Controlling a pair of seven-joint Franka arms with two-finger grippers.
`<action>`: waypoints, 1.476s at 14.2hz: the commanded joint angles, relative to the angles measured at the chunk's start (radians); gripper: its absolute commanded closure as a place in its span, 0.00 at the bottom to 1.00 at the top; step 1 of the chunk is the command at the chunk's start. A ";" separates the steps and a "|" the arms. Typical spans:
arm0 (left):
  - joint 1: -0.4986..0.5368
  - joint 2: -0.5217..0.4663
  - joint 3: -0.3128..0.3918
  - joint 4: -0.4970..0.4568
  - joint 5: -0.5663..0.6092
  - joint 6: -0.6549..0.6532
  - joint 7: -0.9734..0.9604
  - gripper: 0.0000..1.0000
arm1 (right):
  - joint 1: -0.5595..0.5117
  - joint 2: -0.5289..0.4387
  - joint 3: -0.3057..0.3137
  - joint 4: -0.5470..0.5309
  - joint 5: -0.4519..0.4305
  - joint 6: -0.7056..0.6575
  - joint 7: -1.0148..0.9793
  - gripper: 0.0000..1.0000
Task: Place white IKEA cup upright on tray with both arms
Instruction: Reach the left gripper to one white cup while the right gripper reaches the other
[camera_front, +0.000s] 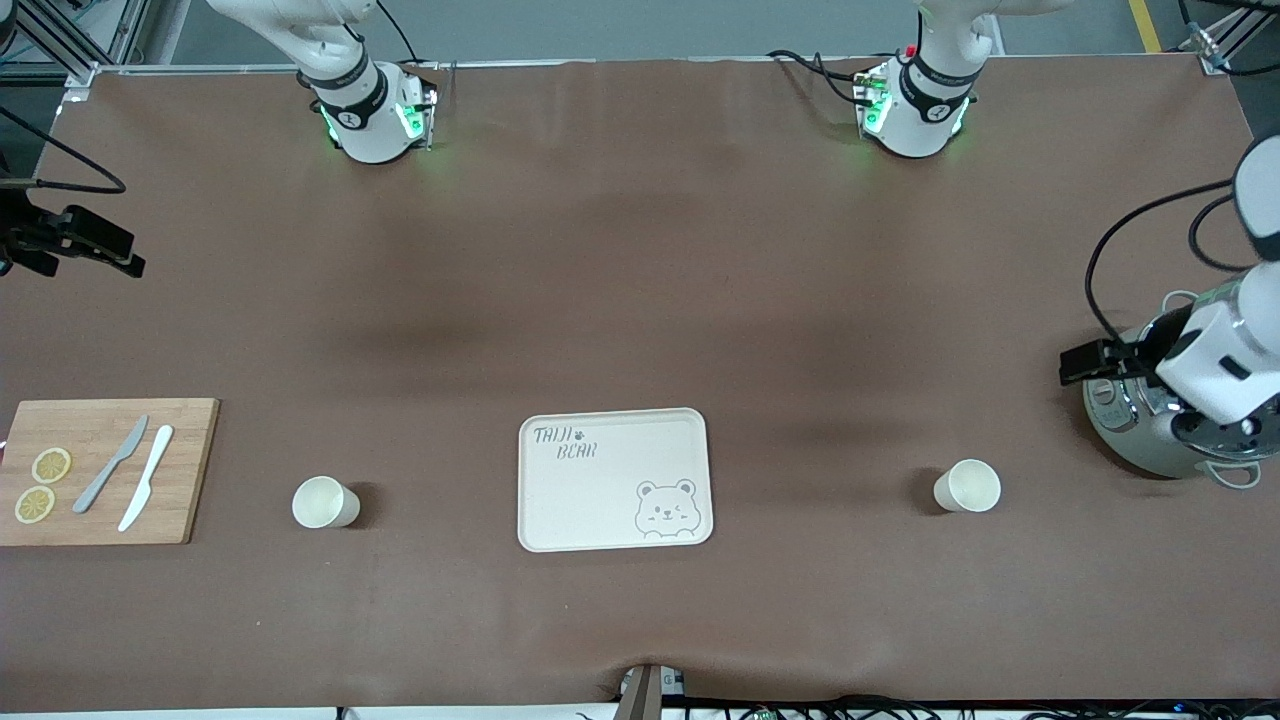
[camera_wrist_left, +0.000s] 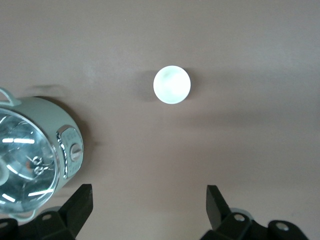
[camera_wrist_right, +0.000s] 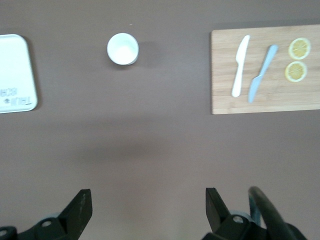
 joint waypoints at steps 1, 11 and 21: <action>0.025 0.078 -0.002 0.009 0.025 0.075 0.002 0.00 | -0.005 0.025 0.008 0.022 -0.034 0.035 0.010 0.00; 0.024 0.310 -0.007 0.009 0.022 0.321 0.002 0.00 | 0.000 0.399 0.008 0.217 0.037 0.156 0.020 0.00; 0.022 0.433 -0.007 -0.001 0.022 0.425 0.002 0.00 | -0.026 0.571 0.003 0.223 0.140 0.342 0.030 0.00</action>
